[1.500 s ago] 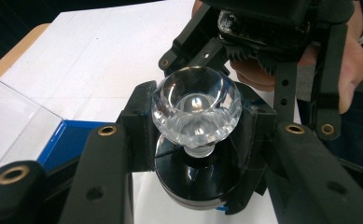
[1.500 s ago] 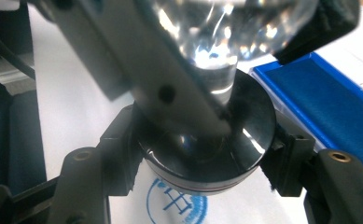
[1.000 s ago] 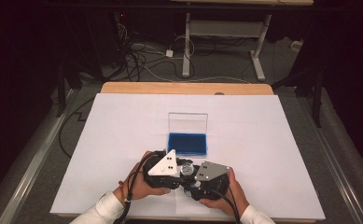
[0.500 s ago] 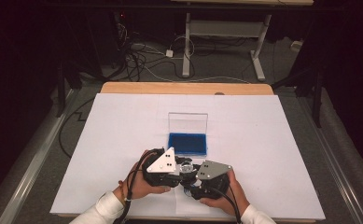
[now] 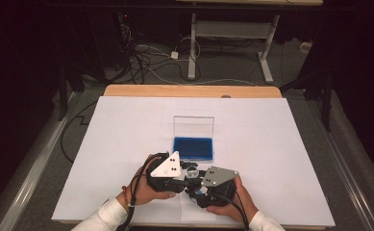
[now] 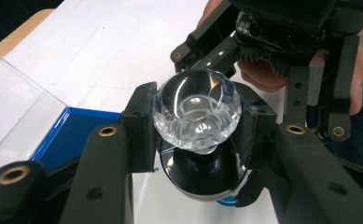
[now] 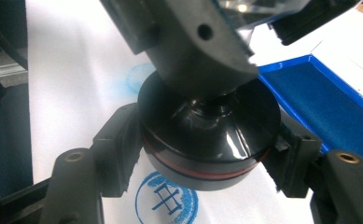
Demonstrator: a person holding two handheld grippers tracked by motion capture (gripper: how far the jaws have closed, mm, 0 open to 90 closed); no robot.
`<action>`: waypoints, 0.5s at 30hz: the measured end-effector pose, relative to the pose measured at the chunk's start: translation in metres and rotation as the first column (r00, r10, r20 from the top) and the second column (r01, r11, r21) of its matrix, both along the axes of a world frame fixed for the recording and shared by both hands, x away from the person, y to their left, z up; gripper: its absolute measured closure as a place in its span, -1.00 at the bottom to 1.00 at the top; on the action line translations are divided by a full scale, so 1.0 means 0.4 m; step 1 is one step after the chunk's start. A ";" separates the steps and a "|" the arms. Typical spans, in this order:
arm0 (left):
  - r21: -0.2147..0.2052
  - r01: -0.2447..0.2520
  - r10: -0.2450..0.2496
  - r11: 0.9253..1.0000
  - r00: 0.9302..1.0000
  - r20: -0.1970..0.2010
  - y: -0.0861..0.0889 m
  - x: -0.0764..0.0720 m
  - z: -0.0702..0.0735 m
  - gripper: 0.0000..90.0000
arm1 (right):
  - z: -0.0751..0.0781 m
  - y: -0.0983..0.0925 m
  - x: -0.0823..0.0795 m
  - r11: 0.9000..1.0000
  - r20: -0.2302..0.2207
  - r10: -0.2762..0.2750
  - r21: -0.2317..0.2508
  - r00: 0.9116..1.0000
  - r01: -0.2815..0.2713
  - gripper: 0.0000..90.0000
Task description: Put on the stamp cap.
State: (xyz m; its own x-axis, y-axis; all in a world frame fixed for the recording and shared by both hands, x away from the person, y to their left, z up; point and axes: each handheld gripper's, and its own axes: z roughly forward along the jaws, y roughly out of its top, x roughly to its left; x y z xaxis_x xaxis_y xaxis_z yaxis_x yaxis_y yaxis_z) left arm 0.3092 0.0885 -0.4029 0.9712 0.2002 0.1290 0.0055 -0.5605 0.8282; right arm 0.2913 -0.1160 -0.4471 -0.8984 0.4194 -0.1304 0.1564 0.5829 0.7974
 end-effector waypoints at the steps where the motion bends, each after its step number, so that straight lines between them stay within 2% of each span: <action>1: 0.001 -0.002 0.002 1.000 1.000 0.001 0.000 0.000 0.001 0.21 | 0.001 0.001 -0.001 1.000 0.003 -0.005 -0.003 1.000 0.005 -0.17; 12: 0.002 0.019 -0.019 1.000 1.000 0.004 0.001 -0.002 0.002 0.21 | 0.008 0.000 -0.009 1.000 0.011 -0.010 -0.025 1.000 0.010 -0.15; 15: 0.003 0.032 -0.032 0.999 0.999 0.006 0.003 -0.002 0.003 0.22 | 0.010 0.000 -0.012 0.999 -0.001 -0.018 -0.032 1.000 0.018 -0.15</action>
